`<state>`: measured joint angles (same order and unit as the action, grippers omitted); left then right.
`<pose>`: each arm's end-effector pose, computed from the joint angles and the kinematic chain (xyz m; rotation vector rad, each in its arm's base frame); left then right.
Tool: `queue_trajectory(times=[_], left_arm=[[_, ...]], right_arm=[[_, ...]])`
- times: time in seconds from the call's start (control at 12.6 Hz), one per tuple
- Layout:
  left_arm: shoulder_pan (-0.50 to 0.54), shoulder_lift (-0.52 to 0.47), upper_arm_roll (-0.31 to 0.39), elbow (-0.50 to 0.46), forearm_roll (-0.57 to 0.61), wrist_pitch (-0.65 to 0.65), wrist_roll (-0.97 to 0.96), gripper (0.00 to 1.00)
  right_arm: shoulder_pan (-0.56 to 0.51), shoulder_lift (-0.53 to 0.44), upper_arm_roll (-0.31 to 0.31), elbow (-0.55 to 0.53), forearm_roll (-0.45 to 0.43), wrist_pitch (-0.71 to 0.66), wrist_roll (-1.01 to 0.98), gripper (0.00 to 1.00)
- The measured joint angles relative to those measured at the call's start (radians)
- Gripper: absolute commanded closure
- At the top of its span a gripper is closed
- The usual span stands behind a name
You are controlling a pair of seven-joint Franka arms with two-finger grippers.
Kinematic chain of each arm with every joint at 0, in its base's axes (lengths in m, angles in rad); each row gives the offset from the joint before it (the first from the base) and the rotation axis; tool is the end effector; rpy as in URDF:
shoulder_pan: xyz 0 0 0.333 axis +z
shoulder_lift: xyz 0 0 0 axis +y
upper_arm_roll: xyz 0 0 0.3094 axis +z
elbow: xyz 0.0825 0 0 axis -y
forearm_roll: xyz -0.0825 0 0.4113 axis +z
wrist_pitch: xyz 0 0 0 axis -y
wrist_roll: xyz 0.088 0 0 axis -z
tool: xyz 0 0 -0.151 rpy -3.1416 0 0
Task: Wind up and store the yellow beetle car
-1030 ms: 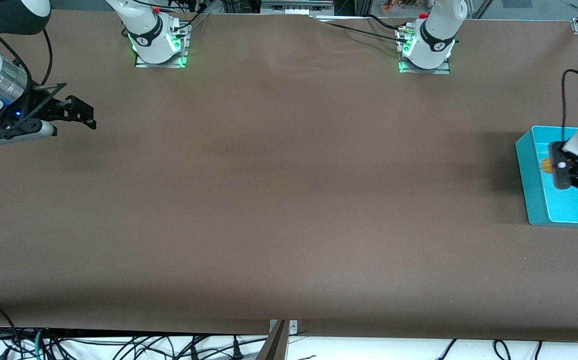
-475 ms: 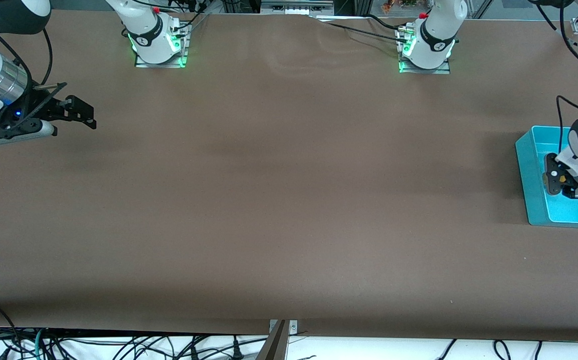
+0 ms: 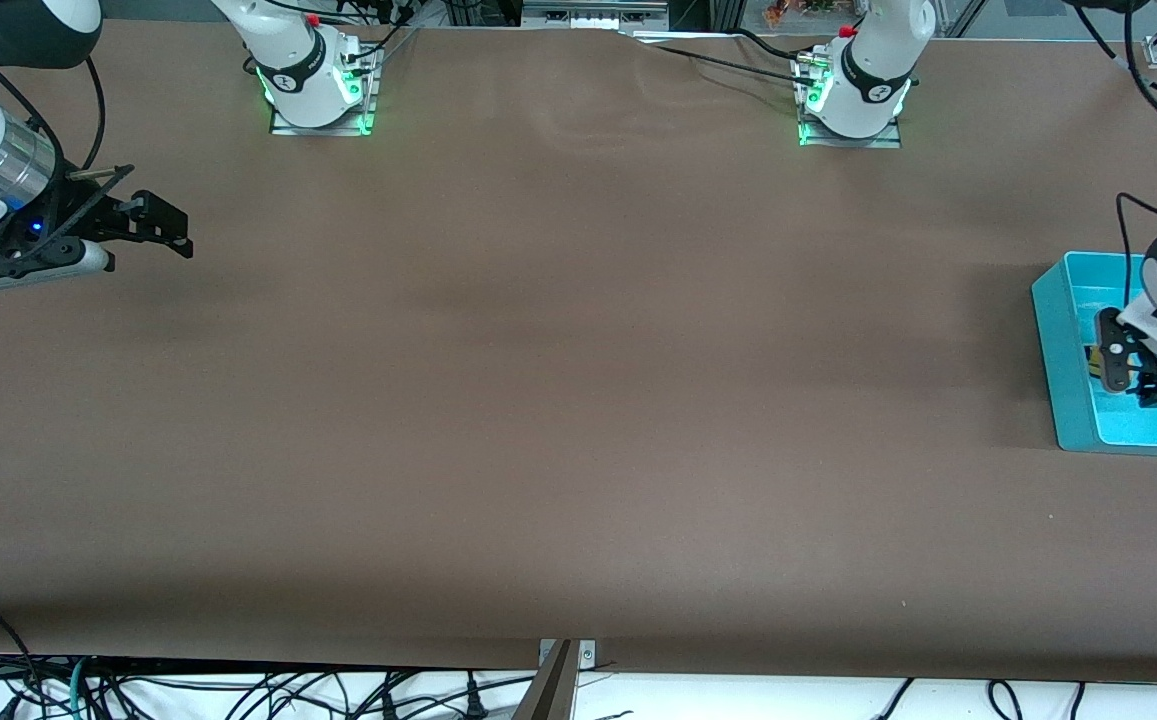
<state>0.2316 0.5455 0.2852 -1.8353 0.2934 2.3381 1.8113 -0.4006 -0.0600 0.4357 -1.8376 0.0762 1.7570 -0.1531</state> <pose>0.5696 0.3362 0.1761 -2.1443 2.0812 0.5114 0.5683 0.0335 0.4872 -3.0791 -0.2656 0.0356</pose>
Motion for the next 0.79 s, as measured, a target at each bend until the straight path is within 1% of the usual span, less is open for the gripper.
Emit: queue_trajectory(times=[0.24,0.4,0.55,0.79], left_arm=[[0.0,-0.135,0.001,0.031,-0.133,-0.176,-0.011,0.0],[-0.002,-0.226,0.0,0.04,-0.241,-0.254,-0.111,0.0],[-0.013,-0.294,-0.003,0.04,-0.329,-0.282,-0.278,0.0],[-0.095,-0.341,-0.019,0.038,-0.346,-0.29,-0.632,0.0]], right_arm=[[0.0,0.0,0.0,0.001,0.0,-0.001,0.0,0.0],[0.0,0.0,0.0,0.001,0.0,-0.001,0.0,0.0],[0.0,0.0,0.0,0.001,0.0,-0.001,0.0,0.0],[0.0,0.0,0.0,0.001,0.0,-0.001,0.0,0.0]])
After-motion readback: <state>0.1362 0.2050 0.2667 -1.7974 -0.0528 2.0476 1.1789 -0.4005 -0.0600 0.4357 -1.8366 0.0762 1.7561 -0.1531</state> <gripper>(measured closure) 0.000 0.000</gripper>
